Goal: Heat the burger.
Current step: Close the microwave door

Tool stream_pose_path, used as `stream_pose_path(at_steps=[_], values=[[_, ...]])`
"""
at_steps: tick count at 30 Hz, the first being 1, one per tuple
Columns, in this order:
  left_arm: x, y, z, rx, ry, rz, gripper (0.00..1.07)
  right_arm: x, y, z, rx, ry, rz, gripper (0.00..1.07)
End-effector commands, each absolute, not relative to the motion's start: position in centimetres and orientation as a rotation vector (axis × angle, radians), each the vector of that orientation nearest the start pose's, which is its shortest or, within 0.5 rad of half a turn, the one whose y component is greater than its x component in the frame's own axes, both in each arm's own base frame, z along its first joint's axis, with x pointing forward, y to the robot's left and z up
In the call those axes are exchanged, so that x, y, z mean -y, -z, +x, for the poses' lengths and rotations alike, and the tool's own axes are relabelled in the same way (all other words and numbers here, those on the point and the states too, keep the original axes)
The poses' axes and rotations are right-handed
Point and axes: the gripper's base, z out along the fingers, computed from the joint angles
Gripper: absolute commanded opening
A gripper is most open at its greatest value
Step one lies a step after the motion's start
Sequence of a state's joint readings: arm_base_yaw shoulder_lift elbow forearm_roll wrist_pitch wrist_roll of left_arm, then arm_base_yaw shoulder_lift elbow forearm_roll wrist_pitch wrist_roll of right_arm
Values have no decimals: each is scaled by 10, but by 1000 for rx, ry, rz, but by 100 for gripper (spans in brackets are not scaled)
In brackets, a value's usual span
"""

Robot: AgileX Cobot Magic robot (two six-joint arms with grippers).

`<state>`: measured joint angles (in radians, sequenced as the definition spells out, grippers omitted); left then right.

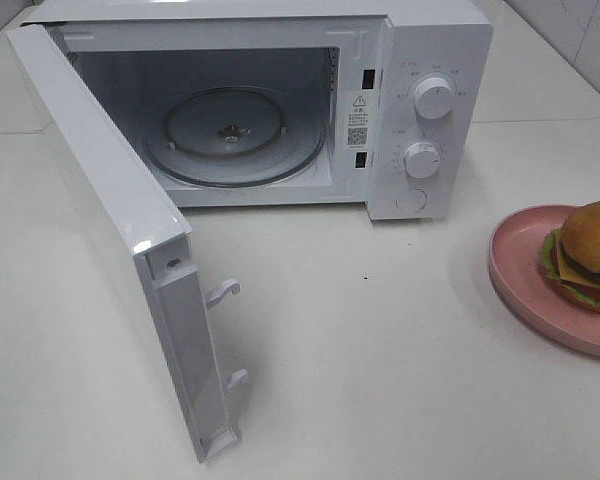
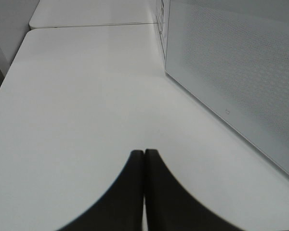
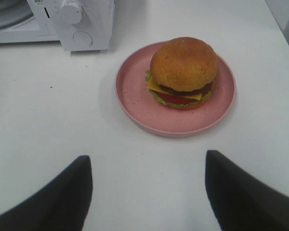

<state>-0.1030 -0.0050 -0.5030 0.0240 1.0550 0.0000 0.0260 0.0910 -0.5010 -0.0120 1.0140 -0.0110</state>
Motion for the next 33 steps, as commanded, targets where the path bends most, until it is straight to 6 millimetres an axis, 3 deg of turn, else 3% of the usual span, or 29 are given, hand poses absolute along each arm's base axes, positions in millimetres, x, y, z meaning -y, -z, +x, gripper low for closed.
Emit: stream_pose_path(at_steps=[1, 9, 14, 26, 27, 33], values=[[-2, -279, -8, -1994, 51, 103, 0, 2, -282, -2, -1987, 10, -33, 64], [0, -288, -7, -1953, 67, 120, 0, 2, -282, -7, -1955, 10, -33, 64], [4, -303, 7, -1861, 76, 150, 0, 2, -282, -7, -1955, 10, -32, 64], [17, -313, 78, -1921, 189, 138, 0, 2, -282, -7, -1955, 10, -32, 64], [20, -311, 92, -1941, 183, 170, 0, 2, -282, -7, -1955, 10, -32, 64], [25, -301, 122, -2000, 187, 223, 0, 2, -282, -7, -1955, 10, -32, 64]])
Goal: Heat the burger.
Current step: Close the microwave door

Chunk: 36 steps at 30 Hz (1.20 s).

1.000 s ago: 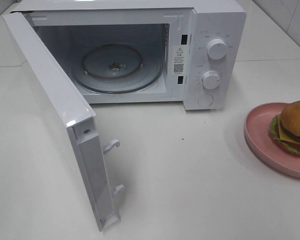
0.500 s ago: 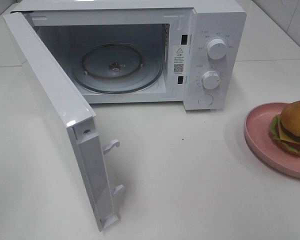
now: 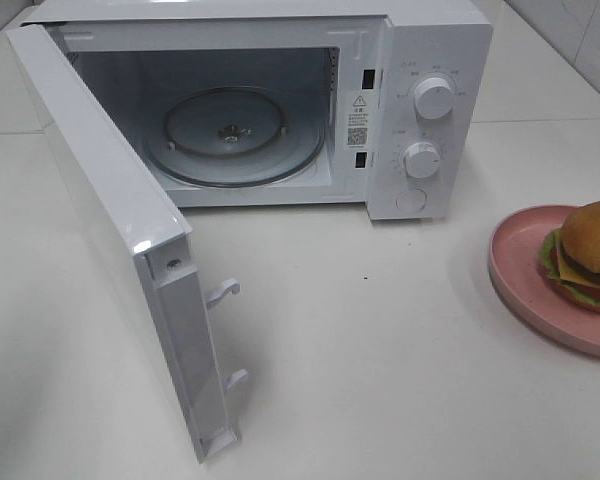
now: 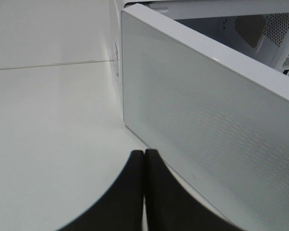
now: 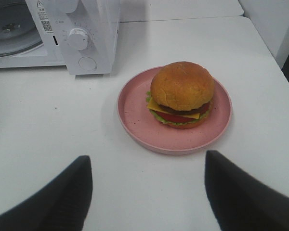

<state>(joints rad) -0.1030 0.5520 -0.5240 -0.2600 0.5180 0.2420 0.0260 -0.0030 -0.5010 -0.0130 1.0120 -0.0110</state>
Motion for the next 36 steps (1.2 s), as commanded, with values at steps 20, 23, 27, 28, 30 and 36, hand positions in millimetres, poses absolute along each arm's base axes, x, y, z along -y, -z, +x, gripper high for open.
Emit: stream_pose_path(at_steps=[20, 23, 27, 28, 30, 36], values=[[46, -251, 191, -2195, 264, 323, 0, 2, -282, -7, -1955, 10, -32, 64], [55, -247, 197, -2189, 262, 354, 0, 2, -282, -7, -1955, 10, -32, 64], [68, -239, 203, -2181, 261, 404, 0, 2, -282, -7, -1955, 10, -32, 64], [72, -237, 204, -2181, 260, 418, 0, 2, -282, -7, -1955, 10, -32, 64], [79, -231, 207, -2187, 259, 442, 0, 2, -282, -7, -1955, 10, -32, 64], [100, -220, 215, -2182, 252, 517, 0, 2, -282, -7, -1955, 10, -32, 64]])
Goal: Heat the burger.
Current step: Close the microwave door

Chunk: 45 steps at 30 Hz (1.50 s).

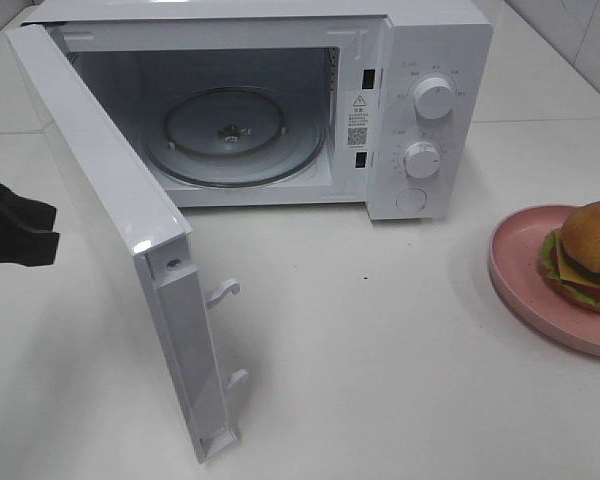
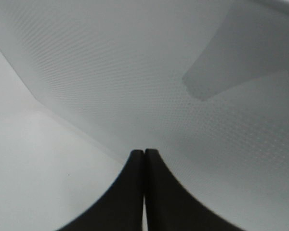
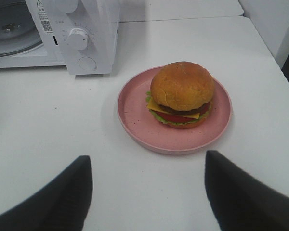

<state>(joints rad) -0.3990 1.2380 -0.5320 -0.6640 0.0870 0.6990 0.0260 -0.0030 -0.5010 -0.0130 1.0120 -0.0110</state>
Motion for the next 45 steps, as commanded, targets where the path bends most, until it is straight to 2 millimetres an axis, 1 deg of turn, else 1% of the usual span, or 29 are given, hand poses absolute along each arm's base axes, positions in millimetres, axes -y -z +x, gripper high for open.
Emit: stream_pose_path(at_steps=[1, 2, 3, 5, 8, 10, 12, 13, 14, 16, 19, 21, 29, 31, 32, 33, 34, 36, 37, 38, 39, 40, 42, 43, 44, 45], values=[[100, -220, 215, -2182, 252, 517, 0, 2, -282, -7, -1955, 10, -32, 64], [108, -218, 220, -2182, 257, 541, 0, 2, -282, -7, -1955, 10, -32, 64], [108, -218, 220, -2182, 257, 541, 0, 2, -282, -7, -1955, 10, -32, 64], [123, -217, 231, -2175, 263, 576, 0, 2, -282, -7, -1955, 10, -32, 64], [125, -216, 233, -2178, 264, 580, 0, 2, -282, -7, -1955, 10, -32, 64], [132, -212, 245, -2197, 265, 579, 0, 2, -282, -7, -1955, 10, -32, 64], [133, -210, 248, -2203, 264, 580, 0, 2, -282, -7, -1955, 10, -32, 64], [136, -211, 253, -2201, 265, 578, 0, 2, -282, -7, -1955, 10, -32, 64], [136, -211, 253, -2201, 265, 578, 0, 2, -282, -7, -1955, 10, -32, 64], [140, -213, 261, -2192, 267, 576, 0, 2, -282, -7, -1955, 10, -32, 64], [142, -214, 264, -2188, 267, 575, 0, 2, -282, -7, -1955, 10, -32, 64], [147, -216, 274, -2179, 271, 574, 0, 2, -282, -7, -1955, 10, -32, 64], [154, -211, 285, -2190, 269, 578, 0, 2, -282, -7, -1955, 10, -32, 64], [164, -211, 288, -2168, 270, 595, 0, 2, -282, -7, -1955, 10, -32, 64], [164, -211, 288, -2168, 270, 595, 0, 2, -282, -7, -1955, 10, -32, 64], [173, -210, 289, -2152, 273, 622, 0, 2, -282, -7, -1955, 10, -32, 64], [173, -210, 289, -2152, 273, 622, 0, 2, -282, -7, -1955, 10, -32, 64], [184, -208, 294, -2130, 272, 631, 0, 2, -282, -7, -1955, 10, -32, 64], [184, -208, 294, -2130, 272, 631, 0, 2, -282, -7, -1955, 10, -32, 64], [191, -208, 299, -2120, 277, 637, 0, 2, -282, -7, -1955, 10, -32, 64], [191, -208, 299, -2120, 277, 637, 0, 2, -282, -7, -1955, 10, -32, 64], [197, -206, 305, -2117, 282, 641, 0, 2, -282, -7, -1955, 10, -32, 64], [199, -206, 308, -2117, 283, 640, 0, 2, -282, -7, -1955, 10, -32, 64], [204, -204, 315, -2118, 288, 630, 0, 2, -282, -7, -1955, 10, -32, 64], [204, -204, 315, -2118, 288, 630, 0, 2, -282, -7, -1955, 10, -32, 64], [209, -205, 323, -2112, 299, 610, 0, 2, -282, -7, -1955, 10, -32, 64]])
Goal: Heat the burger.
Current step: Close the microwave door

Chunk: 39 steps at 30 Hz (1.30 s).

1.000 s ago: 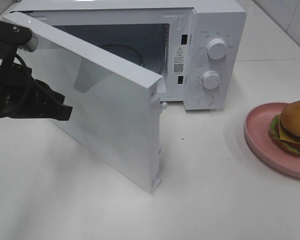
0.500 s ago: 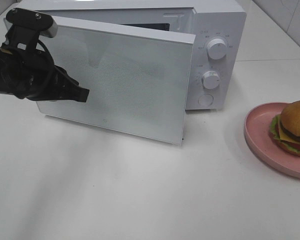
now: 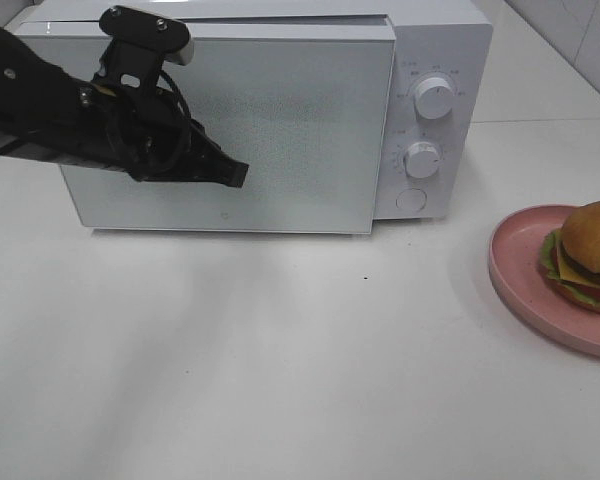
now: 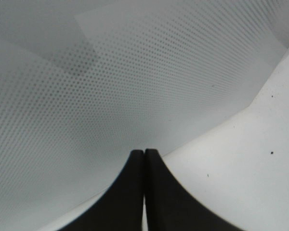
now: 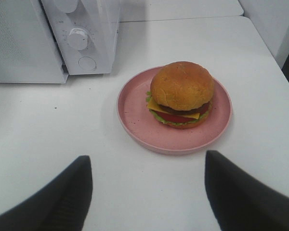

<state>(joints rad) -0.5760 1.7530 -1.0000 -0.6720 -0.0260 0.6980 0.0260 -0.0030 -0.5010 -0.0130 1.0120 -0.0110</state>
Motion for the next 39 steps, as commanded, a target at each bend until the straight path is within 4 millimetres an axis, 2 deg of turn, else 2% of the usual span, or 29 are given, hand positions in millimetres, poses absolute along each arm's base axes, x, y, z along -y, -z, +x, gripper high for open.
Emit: stream_pose_path(at_steps=[1, 9, 14, 22, 24, 33, 37, 39], values=[[212, -206, 327, -2110, 306, 604, 0, 2, -282, -7, -1955, 10, -32, 64], [236, -209, 348, -2085, 350, 627, 0, 2, -282, -7, -1955, 10, -32, 64], [260, -207, 366, -2055, 376, 645, 0, 2, -282, -7, -1955, 10, -32, 64], [273, -210, 380, -2015, 388, 638, 0, 2, -282, -7, -1955, 10, -32, 64], [282, -210, 388, -2000, 401, 643, 0, 2, -282, -7, -1955, 10, -32, 64], [298, -212, 390, -1994, 440, 690, 0, 2, -282, -7, -1955, 10, -33, 64], [300, -212, 385, -2016, 445, 775, 0, 2, -282, -7, -1955, 10, -33, 64], [299, -210, 374, -2073, 445, 947, 0, 2, -282, -7, -1955, 10, -32, 64]])
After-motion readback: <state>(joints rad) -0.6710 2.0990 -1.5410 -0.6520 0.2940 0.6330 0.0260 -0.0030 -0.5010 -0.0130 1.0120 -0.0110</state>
